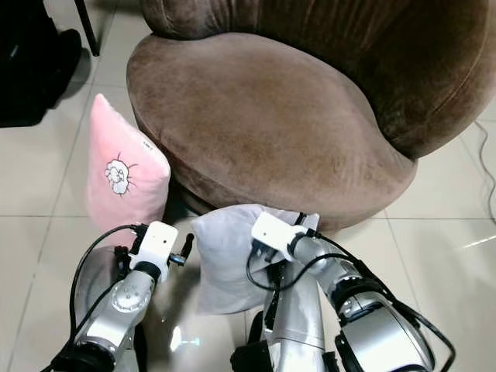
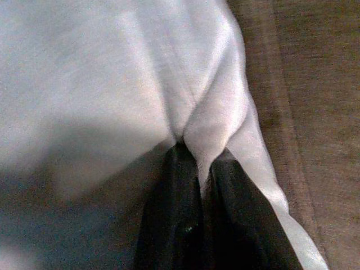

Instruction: Move the pillow to the sofa from floor

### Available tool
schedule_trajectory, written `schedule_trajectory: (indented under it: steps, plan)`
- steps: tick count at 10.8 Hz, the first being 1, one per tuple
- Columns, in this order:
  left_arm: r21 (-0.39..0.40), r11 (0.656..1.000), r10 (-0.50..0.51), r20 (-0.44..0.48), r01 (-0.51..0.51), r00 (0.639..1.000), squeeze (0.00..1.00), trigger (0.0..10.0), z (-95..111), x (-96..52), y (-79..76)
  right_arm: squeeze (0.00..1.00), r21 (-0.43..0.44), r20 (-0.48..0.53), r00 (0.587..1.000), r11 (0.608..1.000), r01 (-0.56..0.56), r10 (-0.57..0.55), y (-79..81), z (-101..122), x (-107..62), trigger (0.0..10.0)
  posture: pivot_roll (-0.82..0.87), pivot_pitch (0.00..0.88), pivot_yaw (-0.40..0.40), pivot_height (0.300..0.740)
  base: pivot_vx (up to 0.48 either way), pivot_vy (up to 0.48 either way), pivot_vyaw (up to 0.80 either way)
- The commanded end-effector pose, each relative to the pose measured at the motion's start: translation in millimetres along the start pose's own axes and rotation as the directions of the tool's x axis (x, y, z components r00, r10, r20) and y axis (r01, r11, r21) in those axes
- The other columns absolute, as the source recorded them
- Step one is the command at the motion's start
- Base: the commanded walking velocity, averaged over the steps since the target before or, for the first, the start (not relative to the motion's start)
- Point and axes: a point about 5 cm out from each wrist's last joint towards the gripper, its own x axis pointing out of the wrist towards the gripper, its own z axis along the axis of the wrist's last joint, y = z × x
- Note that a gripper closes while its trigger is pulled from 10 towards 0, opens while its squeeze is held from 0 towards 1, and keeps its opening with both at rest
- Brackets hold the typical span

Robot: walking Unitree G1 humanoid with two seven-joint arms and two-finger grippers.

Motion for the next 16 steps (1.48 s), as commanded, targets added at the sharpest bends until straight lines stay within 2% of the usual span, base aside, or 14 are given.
schedule_trajectory:
  steps: [1, 2, 3, 4, 7, 8, 10, 11, 12, 14, 15, 16]
  plan:
    - [0.011, 1.0, -0.027, -0.026, 0.028, 0.999, 0.0, 10.0, -4, 0.4, -3.4, 0.0, 0.094, -0.02, 0.997, 0.992, 0.081, -0.079, -8.6, -3, -1.0, 0.0, 0.08, 0.191, -0.123, 0.452, 0.0, 0.0, 0.0]
    - [0.026, 0.999, -0.032, -0.017, 0.033, 0.999, 0.0, 10.0, 1, 4.9, 2.2, 0.0, 0.218, 0.01, 0.978, 0.955, 0.201, -0.208, -26.6, 8, 1.0, 0.0, 0.09, 0.157, -0.102, 0.452, 0.0, 0.0, 0.0]
    - [0.022, 0.999, -0.042, -0.004, 0.042, 0.999, 0.0, 10.0, 6, 9.2, 4.9, 0.0, 0.288, 0.03, 0.953, 0.915, 0.281, -0.302, -39.8, 14, -0.1, 0.0, 0.09, 0.139, -0.091, 0.452, 0.0, 0.0, 0.0]
    - [0.027, 0.998, -0.048, -0.006, 0.049, 0.999, 0.0, 10.0, 7, 11.5, 6.1, 0.0, 0.332, 0.037, 0.939, 0.89, 0.312, -0.343, -44.3, 16, -0.6, 0.0, 0.09, 0.116, -0.078, 0.452, 0.0, 0.0, 0.0]
    - [-0.003, 0.999, -0.044, 0.001, 0.044, 0.999, 0.0, 10.0, 15, 21.1, 19.3, 0.0, 0.522, 0.053, 0.84, 0.732, 0.437, -0.54, -60.2, 20, -8.5, 0.0, 0.08, 0.091, -0.051, 0.452, 0.0, 0.0, 0.0]
    - [-0.012, 0.999, -0.039, 0.007, 0.039, 0.999, 0.0, 10.0, 16, 22.1, 22.3, 0.0, 0.547, 0.048, 0.824, 0.705, 0.451, -0.565, -61.3, 19, -10.2, 0.0, 0.08, 0.088, -0.047, 0.452, 0.0, 0.0, 0.0]
    - [-0.056, 0.997, -0.047, 0.048, 0.05, 0.998, 0.0, 10.0, 27, 27.0, 25.3, 0.0, 0.568, 0.055, 0.799, 0.677, 0.468, -0.599, -52.2, 14, -15.0, 0.0, 0.07, 0.069, -0.044, 0.452, 0.0, 0.0, 0.0]
    - [-0.084, 0.995, -0.044, 0.069, 0.05, 0.997, 0.0, 10.0, 32, 29.8, 25.1, 0.0, 0.589, 0.016, 0.768, 0.627, 0.51, -0.64, -44.6, 5, -19.9, 0.0, 0.07, 0.05, -0.04, 0.452, 0.0, 0.0, 0.0]
    - [-0.094, 0.994, -0.045, 0.086, 0.053, 0.995, 0.0, 10.0, 37, 32.2, 25.4, 0.0, 0.593, -0.005, 0.758, 0.609, 0.527, -0.652, -35.8, 0, -22.0, 0.0, 0.07, 0.038, -0.031, 0.452, 0.0, 0.0, 0.0]
    - [-0.148, 0.986, -0.058, 0.104, 0.073, 0.993, 0.0, 10.0, 47, 38.8, 30.2, 0.0, 0.591, -0.009, 0.756, 0.606, 0.532, -0.655, -21.3, 3, -19.5, 0.0, 0.04, 0.012, 0.03, 0.452, 0.135, 0.0, 0.0]
    - [-0.143, 0.987, -0.053, 0.129, 0.071, 0.99, 0.0, 10.0, 54, 41.2, 35.3, 0.0, 0.602, -0.012, 0.757, 0.6, 0.527, -0.654, -16.9, 6, -16.5, 0.0, 0.03, 0.015, 0.046, 0.452, 0.431, 0.0, 0.0]
    - [-0.134, 0.989, -0.049, 0.145, 0.069, 0.988, 0.0, 10.0, 59, 43.2, 39.1, 0.0, 0.6, 0.003, 0.766, 0.614, 0.513, -0.642, -13.6, 11, -13.4, 0.0, 0.02, 0.024, 0.054, 0.452, 0.439, 0.0, 0.0]
